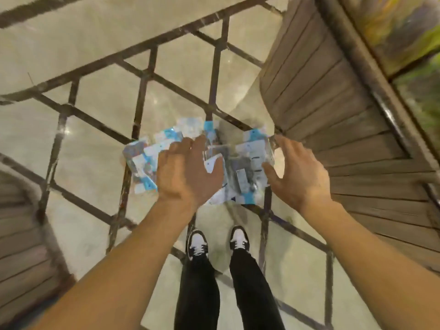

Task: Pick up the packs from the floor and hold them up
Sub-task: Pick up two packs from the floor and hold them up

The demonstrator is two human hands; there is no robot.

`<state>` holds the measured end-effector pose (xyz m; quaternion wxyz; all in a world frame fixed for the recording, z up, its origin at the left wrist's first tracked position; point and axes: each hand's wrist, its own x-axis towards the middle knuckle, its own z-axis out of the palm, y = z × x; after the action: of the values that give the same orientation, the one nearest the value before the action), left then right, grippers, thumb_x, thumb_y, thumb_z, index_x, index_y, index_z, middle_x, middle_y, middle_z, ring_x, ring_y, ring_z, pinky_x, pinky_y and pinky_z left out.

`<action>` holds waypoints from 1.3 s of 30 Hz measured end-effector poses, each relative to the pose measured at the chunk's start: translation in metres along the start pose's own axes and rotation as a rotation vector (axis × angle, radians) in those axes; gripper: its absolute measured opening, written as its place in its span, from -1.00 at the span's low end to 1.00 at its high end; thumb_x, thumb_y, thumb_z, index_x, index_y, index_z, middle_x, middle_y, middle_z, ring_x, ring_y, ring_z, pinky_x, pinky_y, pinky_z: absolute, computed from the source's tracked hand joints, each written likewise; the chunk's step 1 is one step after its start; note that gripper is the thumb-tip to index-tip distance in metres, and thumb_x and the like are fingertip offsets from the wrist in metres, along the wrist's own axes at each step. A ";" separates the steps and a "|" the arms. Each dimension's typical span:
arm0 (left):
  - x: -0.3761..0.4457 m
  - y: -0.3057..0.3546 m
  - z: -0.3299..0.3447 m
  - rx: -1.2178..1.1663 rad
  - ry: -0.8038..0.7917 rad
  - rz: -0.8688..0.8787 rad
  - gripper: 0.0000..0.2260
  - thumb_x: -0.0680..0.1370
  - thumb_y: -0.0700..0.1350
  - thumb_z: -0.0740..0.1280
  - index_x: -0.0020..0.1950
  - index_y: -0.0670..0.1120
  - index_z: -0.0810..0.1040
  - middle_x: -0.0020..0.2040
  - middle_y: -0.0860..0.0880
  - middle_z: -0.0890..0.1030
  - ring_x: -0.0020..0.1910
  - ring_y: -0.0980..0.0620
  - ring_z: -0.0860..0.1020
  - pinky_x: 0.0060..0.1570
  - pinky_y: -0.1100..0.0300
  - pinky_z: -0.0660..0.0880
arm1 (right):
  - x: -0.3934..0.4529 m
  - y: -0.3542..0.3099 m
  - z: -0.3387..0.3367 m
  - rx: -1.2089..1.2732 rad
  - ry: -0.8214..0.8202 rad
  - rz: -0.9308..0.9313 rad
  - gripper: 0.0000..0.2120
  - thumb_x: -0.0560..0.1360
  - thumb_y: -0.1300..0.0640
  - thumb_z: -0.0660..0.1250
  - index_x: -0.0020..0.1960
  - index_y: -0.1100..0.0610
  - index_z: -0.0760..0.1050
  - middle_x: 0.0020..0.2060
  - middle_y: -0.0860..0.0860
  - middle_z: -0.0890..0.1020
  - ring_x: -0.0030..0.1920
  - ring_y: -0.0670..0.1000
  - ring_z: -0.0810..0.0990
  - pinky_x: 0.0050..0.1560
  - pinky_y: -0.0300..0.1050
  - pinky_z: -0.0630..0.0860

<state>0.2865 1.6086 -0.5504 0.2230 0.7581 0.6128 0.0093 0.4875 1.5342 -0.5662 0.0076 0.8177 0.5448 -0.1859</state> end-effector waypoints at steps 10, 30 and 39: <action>0.059 -0.118 0.304 0.063 -0.239 -0.192 -0.49 0.58 0.21 0.23 0.45 -0.03 0.47 0.27 -0.15 0.61 0.28 -0.25 0.52 0.25 -0.11 0.42 | 0.123 0.062 0.306 -0.115 -0.236 0.031 -0.43 0.64 -0.20 0.22 0.56 -0.07 0.15 0.39 0.08 0.49 0.35 0.18 0.50 0.21 0.19 0.52; 0.099 -0.151 0.541 -0.724 0.107 -0.814 -0.34 0.46 -0.03 0.58 0.35 -0.15 0.24 0.22 -0.10 0.53 0.11 -0.18 0.57 0.09 0.03 0.52 | 0.172 0.118 0.525 0.353 0.064 0.616 -0.08 0.36 0.08 0.67 0.53 0.12 0.20 0.37 0.24 0.42 0.27 0.34 0.49 0.24 0.18 0.50; 0.111 -0.151 0.535 -0.862 -0.041 -0.664 -0.59 0.38 0.13 0.59 0.06 -0.02 0.53 0.06 0.04 0.64 -0.01 0.07 0.63 0.12 0.02 0.60 | 0.170 0.108 0.520 0.405 -0.030 0.586 -0.45 0.56 -0.29 0.36 0.27 0.14 0.39 0.10 0.18 0.66 0.14 0.30 0.62 0.14 0.19 0.57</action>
<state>0.3278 1.5602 -1.1137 0.5165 0.3637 0.7555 0.1738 0.4880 1.5296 -1.1239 -0.0936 0.9212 0.2390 -0.2923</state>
